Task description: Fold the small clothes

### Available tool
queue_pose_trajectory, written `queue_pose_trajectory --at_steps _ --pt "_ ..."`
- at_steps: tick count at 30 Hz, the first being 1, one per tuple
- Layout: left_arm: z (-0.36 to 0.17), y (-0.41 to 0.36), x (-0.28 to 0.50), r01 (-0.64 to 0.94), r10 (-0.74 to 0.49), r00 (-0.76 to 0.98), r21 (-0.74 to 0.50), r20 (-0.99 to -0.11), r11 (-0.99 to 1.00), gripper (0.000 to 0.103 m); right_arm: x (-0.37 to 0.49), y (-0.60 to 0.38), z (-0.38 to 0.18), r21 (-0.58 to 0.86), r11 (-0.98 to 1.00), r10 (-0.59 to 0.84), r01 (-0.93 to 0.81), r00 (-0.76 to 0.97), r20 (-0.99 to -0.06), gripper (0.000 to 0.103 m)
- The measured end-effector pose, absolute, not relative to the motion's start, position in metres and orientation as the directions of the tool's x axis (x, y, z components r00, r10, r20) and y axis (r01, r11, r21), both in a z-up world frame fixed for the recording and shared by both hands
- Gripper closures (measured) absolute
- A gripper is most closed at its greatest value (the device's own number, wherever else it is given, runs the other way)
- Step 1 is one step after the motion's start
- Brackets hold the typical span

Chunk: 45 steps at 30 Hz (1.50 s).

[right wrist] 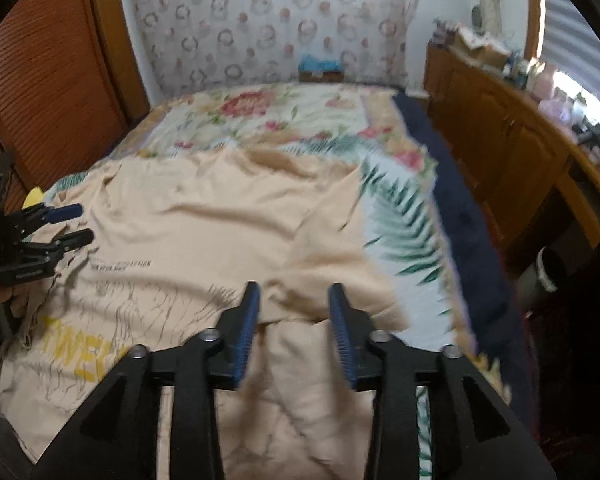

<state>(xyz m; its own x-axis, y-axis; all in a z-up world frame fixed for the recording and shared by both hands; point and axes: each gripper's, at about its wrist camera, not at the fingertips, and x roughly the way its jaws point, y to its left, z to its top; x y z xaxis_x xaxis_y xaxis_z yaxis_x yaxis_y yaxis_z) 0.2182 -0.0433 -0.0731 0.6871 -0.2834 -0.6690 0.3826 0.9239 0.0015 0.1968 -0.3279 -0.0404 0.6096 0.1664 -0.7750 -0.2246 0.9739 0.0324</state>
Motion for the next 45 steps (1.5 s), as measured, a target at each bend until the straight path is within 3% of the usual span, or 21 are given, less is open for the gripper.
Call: queue_pose_trajectory --at_steps 1,6,11,16,28,32,35,37,45 --pt "-0.070 -0.042 0.217 0.380 -0.285 0.694 0.000 -0.662 0.925 0.040 0.197 -0.334 -0.036 0.023 0.977 0.152 -0.211 0.624 -0.767 0.052" --pt "-0.062 -0.038 0.217 0.358 -0.274 0.712 -0.001 -0.646 0.934 0.040 0.209 -0.362 -0.043 -0.004 0.989 0.091 -0.150 0.624 -0.776 0.051" --pt "-0.047 -0.034 0.207 0.322 -0.234 0.747 0.031 -0.622 0.946 0.040 0.222 -0.383 -0.070 0.092 0.985 0.158 -0.144 0.568 -0.808 0.052" --pt "-0.040 -0.030 0.190 0.285 -0.207 0.754 0.026 -0.624 0.958 0.040 0.223 -0.376 -0.069 0.160 0.959 0.264 -0.232 0.543 -0.797 0.096" --pt "-0.028 -0.013 0.135 0.216 -0.171 0.768 -0.002 -0.618 0.976 0.040 0.215 -0.302 -0.020 0.135 0.884 0.398 -0.447 0.570 -0.719 0.099" --pt "-0.028 -0.010 0.116 0.214 -0.184 0.776 -0.023 -0.603 0.977 0.040 0.222 -0.261 -0.021 0.154 0.852 0.444 -0.501 0.532 -0.721 0.098" --pt "-0.030 -0.009 0.106 0.207 -0.180 0.774 -0.025 -0.607 0.978 0.040 0.215 -0.245 -0.020 0.150 0.836 0.461 -0.527 0.528 -0.713 0.078" --pt "-0.033 -0.006 0.098 0.205 -0.187 0.770 -0.042 -0.610 0.978 0.040 0.208 -0.247 -0.017 0.130 0.845 0.445 -0.519 0.547 -0.709 0.056" --pt "-0.049 -0.001 0.077 0.203 -0.209 0.745 -0.083 -0.634 0.976 0.040 0.169 -0.308 -0.024 0.045 0.913 0.313 -0.405 0.625 -0.715 0.056"
